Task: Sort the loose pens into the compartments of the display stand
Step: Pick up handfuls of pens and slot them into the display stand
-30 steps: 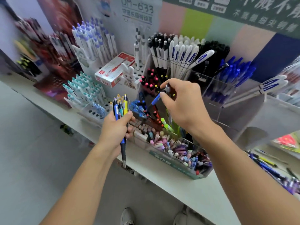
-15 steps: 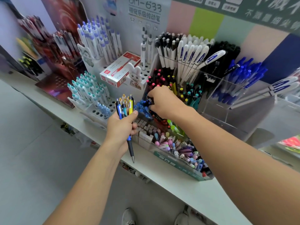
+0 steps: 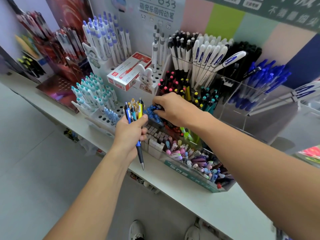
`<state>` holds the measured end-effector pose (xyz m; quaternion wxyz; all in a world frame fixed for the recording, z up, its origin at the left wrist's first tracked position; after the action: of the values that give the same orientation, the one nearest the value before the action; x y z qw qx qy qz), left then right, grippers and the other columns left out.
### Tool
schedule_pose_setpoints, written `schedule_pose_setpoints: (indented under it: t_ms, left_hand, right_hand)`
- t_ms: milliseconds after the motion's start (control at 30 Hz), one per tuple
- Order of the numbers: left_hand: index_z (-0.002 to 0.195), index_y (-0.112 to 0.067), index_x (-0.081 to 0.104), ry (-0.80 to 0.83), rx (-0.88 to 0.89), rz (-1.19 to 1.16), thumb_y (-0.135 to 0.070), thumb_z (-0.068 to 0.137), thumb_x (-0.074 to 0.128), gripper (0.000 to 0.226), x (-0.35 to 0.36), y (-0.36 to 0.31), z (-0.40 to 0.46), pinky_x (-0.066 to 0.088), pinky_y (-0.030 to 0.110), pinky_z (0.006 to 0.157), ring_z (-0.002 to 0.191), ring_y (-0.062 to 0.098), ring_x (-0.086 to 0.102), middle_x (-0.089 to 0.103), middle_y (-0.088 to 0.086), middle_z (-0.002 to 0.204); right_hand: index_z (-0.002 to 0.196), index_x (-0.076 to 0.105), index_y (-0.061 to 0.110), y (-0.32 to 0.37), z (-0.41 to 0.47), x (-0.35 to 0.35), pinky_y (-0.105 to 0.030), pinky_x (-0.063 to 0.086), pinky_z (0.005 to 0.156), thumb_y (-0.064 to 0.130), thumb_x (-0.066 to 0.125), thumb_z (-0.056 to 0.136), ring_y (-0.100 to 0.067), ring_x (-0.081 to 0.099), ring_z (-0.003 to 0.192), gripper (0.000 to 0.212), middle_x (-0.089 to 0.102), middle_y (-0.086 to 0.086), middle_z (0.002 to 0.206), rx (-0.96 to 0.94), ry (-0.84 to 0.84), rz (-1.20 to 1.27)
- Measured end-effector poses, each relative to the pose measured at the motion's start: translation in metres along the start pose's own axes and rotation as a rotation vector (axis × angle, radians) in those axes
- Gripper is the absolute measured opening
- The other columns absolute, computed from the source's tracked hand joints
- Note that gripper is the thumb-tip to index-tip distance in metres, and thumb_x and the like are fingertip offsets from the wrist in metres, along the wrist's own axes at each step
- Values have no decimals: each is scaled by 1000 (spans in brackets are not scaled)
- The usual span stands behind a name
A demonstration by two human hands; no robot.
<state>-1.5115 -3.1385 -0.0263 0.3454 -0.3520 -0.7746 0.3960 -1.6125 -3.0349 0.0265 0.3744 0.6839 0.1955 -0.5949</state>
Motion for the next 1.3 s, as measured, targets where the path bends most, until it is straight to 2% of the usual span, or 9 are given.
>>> schedule_pose_setpoints:
  t_ms: [233, 400, 500, 567, 700, 800, 1000, 1167, 1300]
  left_hand:
    - [101, -12, 56, 42, 24, 27, -10, 97, 64, 9, 7, -14, -6, 32, 15, 38, 48, 5, 41, 55, 3, 84]
    - [100, -12, 55, 246, 76, 40, -15, 100, 60, 6, 44, -24, -27, 28, 15, 37, 45, 5, 38, 60, -3, 73]
    - [106, -13, 57, 455, 32, 81, -16, 101, 55, 6, 79, -17, -48, 26, 15, 36, 44, 7, 34, 52, -4, 66]
    - [109, -14, 57, 545, 4, 139, -17, 103, 53, 8, 99, -8, -58, 26, 16, 36, 44, 8, 34, 49, -4, 65]
    - [113, -12, 55, 655, -28, 218, -17, 104, 52, 11, 127, 10, -69, 28, 18, 37, 45, 10, 33, 46, -2, 68]
    - [113, -13, 55, 686, -52, 252, -17, 104, 51, 11, 135, 18, -73, 27, 18, 39, 47, 10, 32, 46, -3, 69]
    - [122, -7, 50, 711, -103, 247, -14, 105, 49, 19, 143, 27, -76, 27, 18, 41, 51, 10, 33, 48, -2, 72]
    - [121, -10, 47, 707, -7, 436, -17, 105, 51, 18, 148, 30, -73, 26, 26, 48, 58, 14, 29, 38, 6, 80]
    - [119, -25, 42, 751, 263, 759, -24, 103, 54, 20, 162, 27, -80, 31, 25, 51, 51, 9, 33, 41, -5, 71]
  right_hand:
    - [93, 65, 2, 21, -31, -70, -40, 50, 68, 23, 60, 99, -23, 57, 71, 22, 63, -6, 77, -64, -324, -24]
    - [92, 71, 8, 18, -127, -157, -8, 34, 59, 20, 67, 96, -3, 47, 56, 13, 51, 15, 64, 21, -746, 97]
    - [97, 71, 19, -22, -193, -190, -25, 41, 56, 33, 64, 97, -10, 48, 53, 15, 54, 10, 64, 210, -834, 65]
    - [96, 70, 19, -48, -215, -189, -39, 45, 56, 32, 64, 96, -23, 52, 53, 14, 54, 7, 63, 302, -813, 64]
    - [93, 70, 6, -63, -202, -158, -28, 38, 63, 20, 66, 93, -23, 53, 60, 14, 61, -6, 65, 315, -672, -68]
    - [97, 67, 1, -75, -180, -136, -39, 46, 68, 21, 63, 96, -34, 58, 70, 21, 65, -15, 75, 322, -521, -122]
    - [119, 63, 2, -90, -152, -96, -42, 48, 88, 34, 60, 100, -37, 57, 110, 38, 66, -18, 114, 520, 53, -205]
    - [96, 69, 12, -74, -203, -135, -41, 51, 74, 31, 56, 102, -23, 64, 72, 24, 70, -3, 72, 448, -545, 119]
    - [76, 66, 15, -67, -208, -97, -29, 45, 57, 39, 64, 96, -5, 50, 44, 31, 62, 0, 50, 533, -302, 460]
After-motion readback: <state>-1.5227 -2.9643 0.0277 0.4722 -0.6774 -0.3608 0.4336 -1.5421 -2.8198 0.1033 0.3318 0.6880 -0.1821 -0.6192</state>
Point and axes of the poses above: each hand's wrist, its own z-axis towards the middle knuckle, its own x-axis out of the palm, y = z × x, the point moved 6 cm from there along z, towards the middle knuckle
